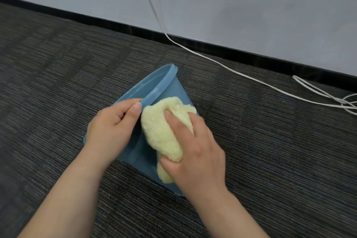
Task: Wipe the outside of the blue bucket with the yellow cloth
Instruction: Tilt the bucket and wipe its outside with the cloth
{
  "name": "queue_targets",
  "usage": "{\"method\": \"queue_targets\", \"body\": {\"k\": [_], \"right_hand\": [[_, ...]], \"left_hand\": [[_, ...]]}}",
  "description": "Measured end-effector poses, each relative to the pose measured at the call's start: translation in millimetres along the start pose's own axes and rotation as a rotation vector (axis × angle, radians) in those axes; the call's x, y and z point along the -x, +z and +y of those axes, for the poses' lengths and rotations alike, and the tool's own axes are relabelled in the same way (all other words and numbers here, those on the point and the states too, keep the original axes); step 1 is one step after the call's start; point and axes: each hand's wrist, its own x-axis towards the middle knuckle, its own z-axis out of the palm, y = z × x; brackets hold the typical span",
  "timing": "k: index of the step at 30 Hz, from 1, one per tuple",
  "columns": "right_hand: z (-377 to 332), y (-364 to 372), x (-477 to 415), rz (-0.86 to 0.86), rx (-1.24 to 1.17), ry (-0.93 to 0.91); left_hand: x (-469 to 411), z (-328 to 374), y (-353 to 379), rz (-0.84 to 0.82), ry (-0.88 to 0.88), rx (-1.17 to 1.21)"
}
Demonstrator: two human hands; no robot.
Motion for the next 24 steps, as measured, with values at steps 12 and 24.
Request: {"method": "queue_targets", "body": {"k": [12, 24], "right_hand": [[-12.5, 15.8, 11.7, -0.001, 0.091, 0.08], [-3.0, 26.9, 19.3, 0.042, 0.063, 0.007]], "left_hand": [[-2.4, -14.5, -3.5, 0.019, -0.04, 0.071], [-26.7, -8.2, -20.0, -0.192, -0.117, -0.044]]}}
